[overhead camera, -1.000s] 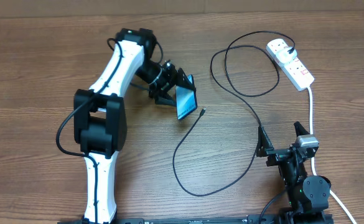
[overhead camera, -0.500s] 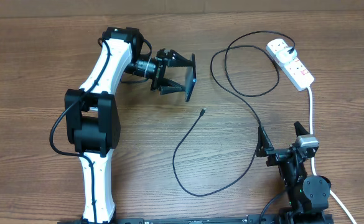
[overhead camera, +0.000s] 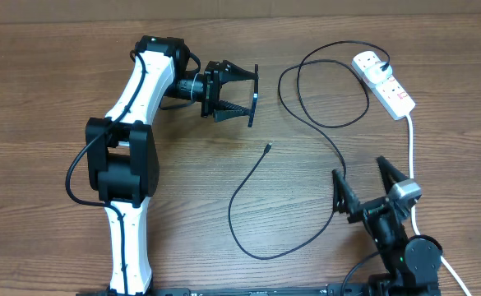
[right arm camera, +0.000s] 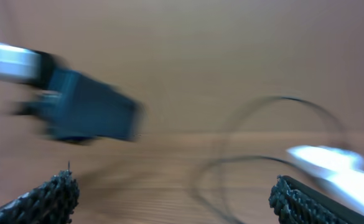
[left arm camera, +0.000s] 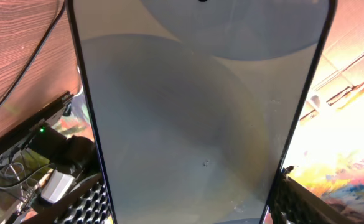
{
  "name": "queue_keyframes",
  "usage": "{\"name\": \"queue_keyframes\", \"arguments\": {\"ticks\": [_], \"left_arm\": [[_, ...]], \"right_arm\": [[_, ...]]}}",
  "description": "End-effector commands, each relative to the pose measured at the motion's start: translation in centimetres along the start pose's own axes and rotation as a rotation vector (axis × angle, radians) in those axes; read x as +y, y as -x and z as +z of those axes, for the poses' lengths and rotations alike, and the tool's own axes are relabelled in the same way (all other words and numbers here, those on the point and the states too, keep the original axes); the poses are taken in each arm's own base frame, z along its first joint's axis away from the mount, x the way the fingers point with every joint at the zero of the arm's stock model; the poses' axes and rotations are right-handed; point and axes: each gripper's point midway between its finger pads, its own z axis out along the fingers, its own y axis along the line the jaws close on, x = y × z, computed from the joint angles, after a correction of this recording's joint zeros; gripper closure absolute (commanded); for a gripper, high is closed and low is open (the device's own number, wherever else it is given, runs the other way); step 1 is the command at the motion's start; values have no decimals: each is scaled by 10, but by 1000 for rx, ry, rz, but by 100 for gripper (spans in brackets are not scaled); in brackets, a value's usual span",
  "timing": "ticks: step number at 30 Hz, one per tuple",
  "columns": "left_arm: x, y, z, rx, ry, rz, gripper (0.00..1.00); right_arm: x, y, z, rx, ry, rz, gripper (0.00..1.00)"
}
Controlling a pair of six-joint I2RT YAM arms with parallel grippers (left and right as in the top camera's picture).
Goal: Plug charger to phone and switch on socket
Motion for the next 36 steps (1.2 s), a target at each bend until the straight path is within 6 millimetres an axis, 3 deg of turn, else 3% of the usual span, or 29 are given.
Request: {"name": "queue_keyframes", "arguments": {"ticks": [1,3,5,10,13,16,20,22,24,26,29,32,33,36], "left_arm": [[-17,-6,-3,21,-63,17,30],[-17,-6,-3,21,-63,18,31],[-17,-6,-3,21,-63,25,31],[-17,-6,-2,22,-61,24,31],[-17,-6,-2,22,-61,24,31],[-17,-6,-2,22,-61,23,31],[-17,-6,-2,22,-61,22,31],[-17,-6,-2,23,-61,15,31],[-17,-6,-2,23,-61,15,31],[-17,-6,-2,22,-60,16,31],[-17,-6,-2,22,-59,16,32],[-16,-6,0,25,-55,16,32],[-13,-6,1,21,-39,15,32],[-8,-4,5,14,-5,16,33]], "right_arm": [[82,-15,-21,160,477,272,0],[97,-8,-30,175,567,340,0],[97,5,-29,143,569,404,0],[105,89,-43,-131,607,432,0],[110,124,-41,-89,539,398,0],[105,135,-30,62,396,321,0],[66,131,-12,348,69,321,0],[64,130,-4,499,31,313,0],[78,137,7,590,106,371,0],[120,153,15,677,369,483,0],[145,173,35,656,623,486,0],[129,145,68,724,420,469,0],[113,116,84,789,204,409,0],[107,79,102,865,-84,328,0]]}}
